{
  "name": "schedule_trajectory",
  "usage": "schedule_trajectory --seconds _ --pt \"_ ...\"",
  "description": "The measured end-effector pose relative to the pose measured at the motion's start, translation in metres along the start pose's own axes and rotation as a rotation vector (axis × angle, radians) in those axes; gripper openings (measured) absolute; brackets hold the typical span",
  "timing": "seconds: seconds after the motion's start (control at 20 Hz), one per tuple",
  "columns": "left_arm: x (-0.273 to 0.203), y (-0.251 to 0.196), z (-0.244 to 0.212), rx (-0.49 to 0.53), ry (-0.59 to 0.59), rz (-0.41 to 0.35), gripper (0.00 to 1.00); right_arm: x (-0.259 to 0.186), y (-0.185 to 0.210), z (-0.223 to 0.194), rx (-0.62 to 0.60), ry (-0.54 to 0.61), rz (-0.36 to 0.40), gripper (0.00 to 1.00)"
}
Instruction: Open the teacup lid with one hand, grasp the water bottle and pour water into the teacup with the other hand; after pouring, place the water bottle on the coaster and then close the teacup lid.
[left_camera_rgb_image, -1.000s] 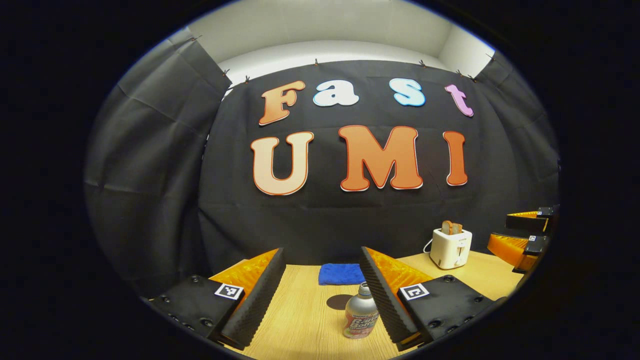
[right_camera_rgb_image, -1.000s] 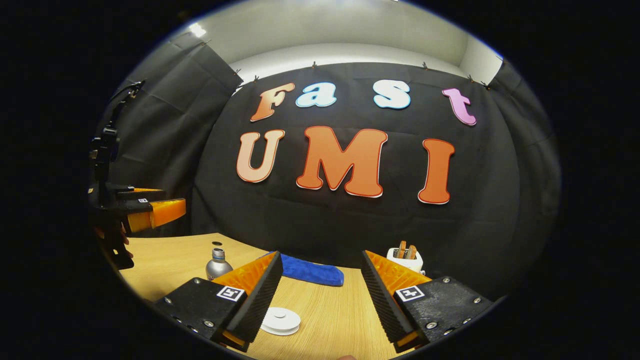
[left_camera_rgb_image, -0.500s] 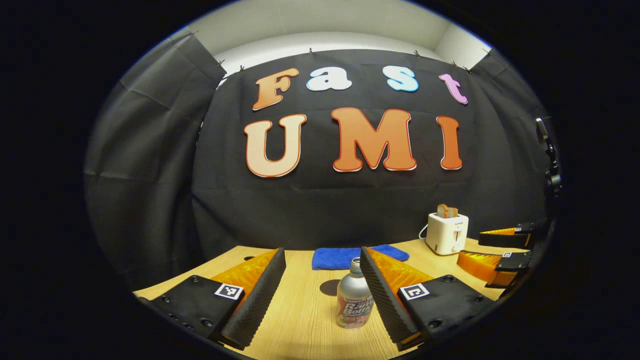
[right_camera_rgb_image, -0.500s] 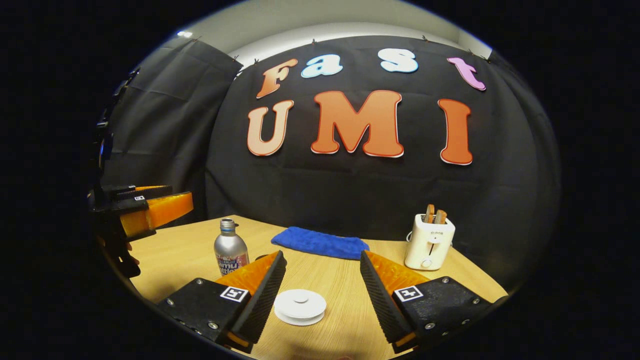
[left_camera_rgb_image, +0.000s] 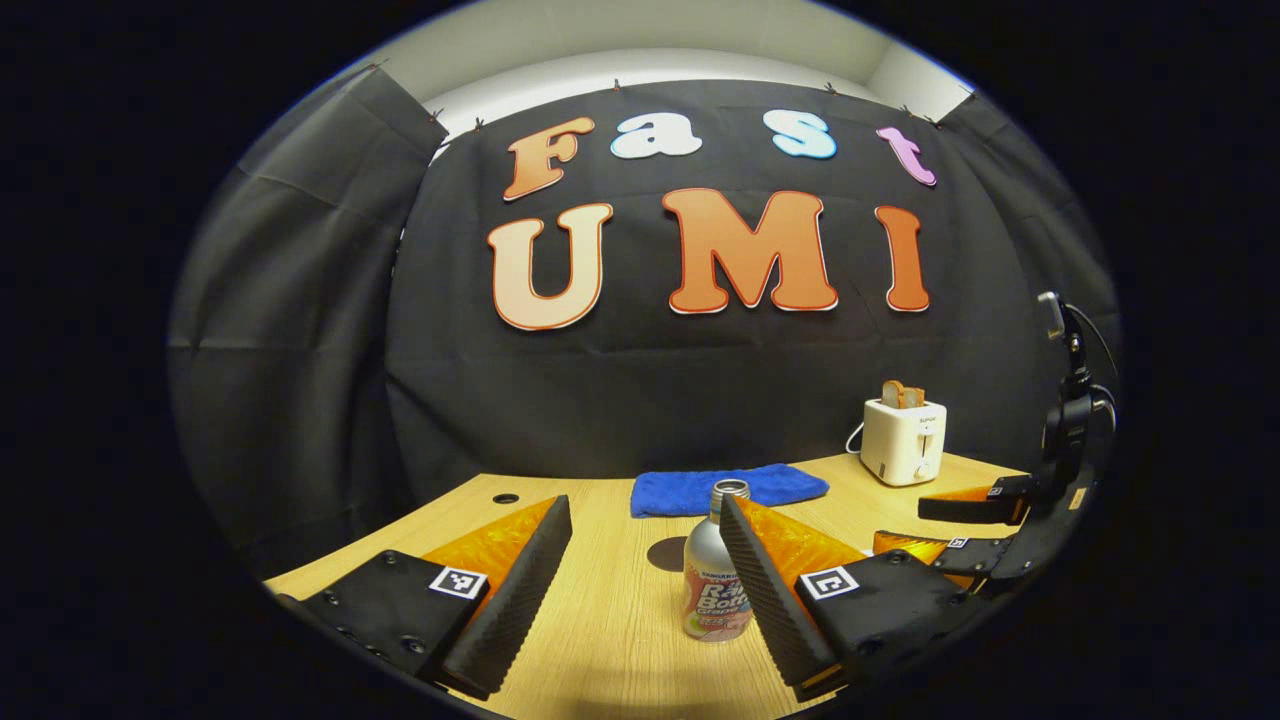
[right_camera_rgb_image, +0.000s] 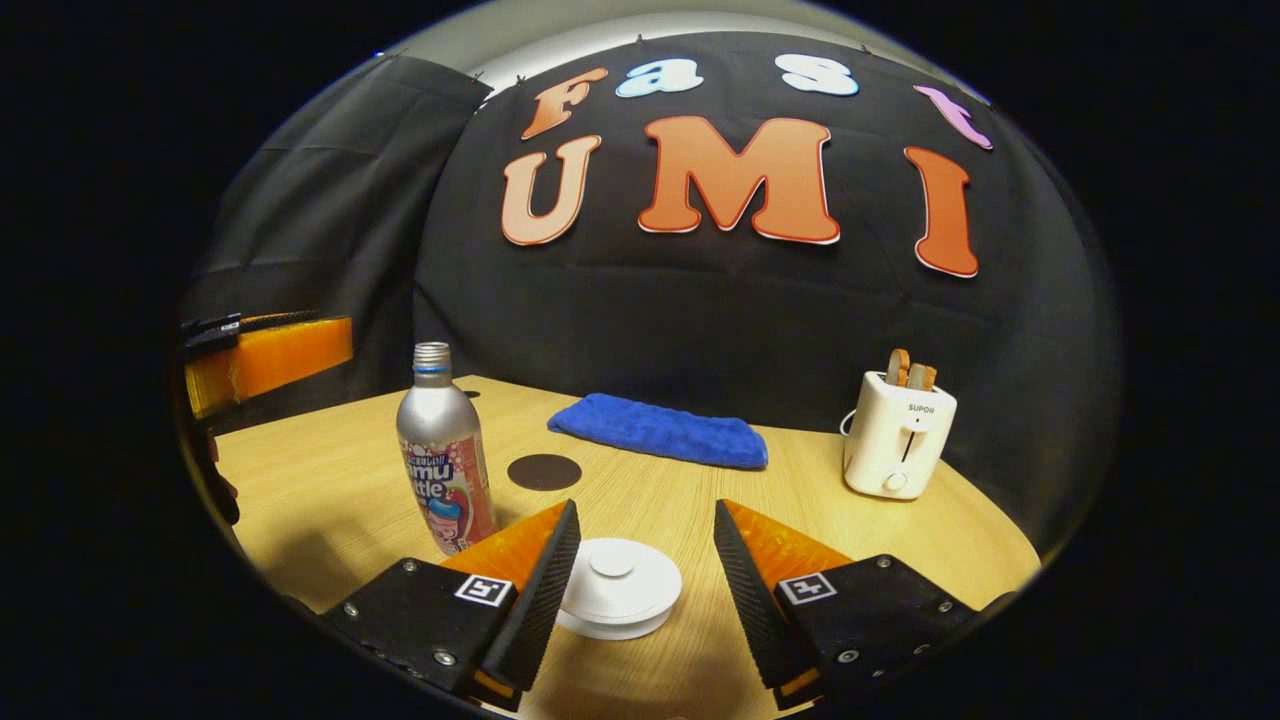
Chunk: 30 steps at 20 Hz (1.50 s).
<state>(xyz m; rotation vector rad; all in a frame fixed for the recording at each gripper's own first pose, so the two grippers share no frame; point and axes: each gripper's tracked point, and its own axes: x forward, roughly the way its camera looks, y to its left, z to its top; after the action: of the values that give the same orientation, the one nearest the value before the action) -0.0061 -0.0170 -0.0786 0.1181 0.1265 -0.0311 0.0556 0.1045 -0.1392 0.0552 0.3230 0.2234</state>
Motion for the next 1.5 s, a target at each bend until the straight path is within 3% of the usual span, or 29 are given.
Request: schedule_trajectory --seconds 0.3,0.65,0.75,0.9,1.05,1.4,1.5 --pt "0.004 0.002 -0.012 -0.001 0.032 0.005 0.98 0.016 0.01 -0.029 0.01 0.078 0.019 0.67" --pt "0.012 -0.003 -0.031 0.015 0.079 -0.002 0.98 0.02 0.017 -0.027 0.042 0.066 0.04 0.26" --pt "0.015 -0.009 -0.044 0.031 0.104 -0.014 1.0 0.019 0.016 -0.026 0.088 0.079 0.059 0.24" --pt "0.016 -0.024 -0.057 0.042 0.13 -0.045 0.95 0.015 0.007 -0.014 0.098 0.049 0.043 0.24" --pt "0.02 -0.041 -0.068 0.032 0.179 -0.085 1.0 0.007 -0.001 -0.009 0.128 0.051 0.051 0.24" --pt "0.033 -0.059 -0.103 0.021 0.262 -0.114 1.0 -0.015 -0.031 0.003 0.111 0.026 0.005 0.24" --pt "0.038 -0.059 -0.111 0.012 0.279 -0.108 0.96 -0.019 -0.036 0.006 0.114 0.021 0.005 0.24"
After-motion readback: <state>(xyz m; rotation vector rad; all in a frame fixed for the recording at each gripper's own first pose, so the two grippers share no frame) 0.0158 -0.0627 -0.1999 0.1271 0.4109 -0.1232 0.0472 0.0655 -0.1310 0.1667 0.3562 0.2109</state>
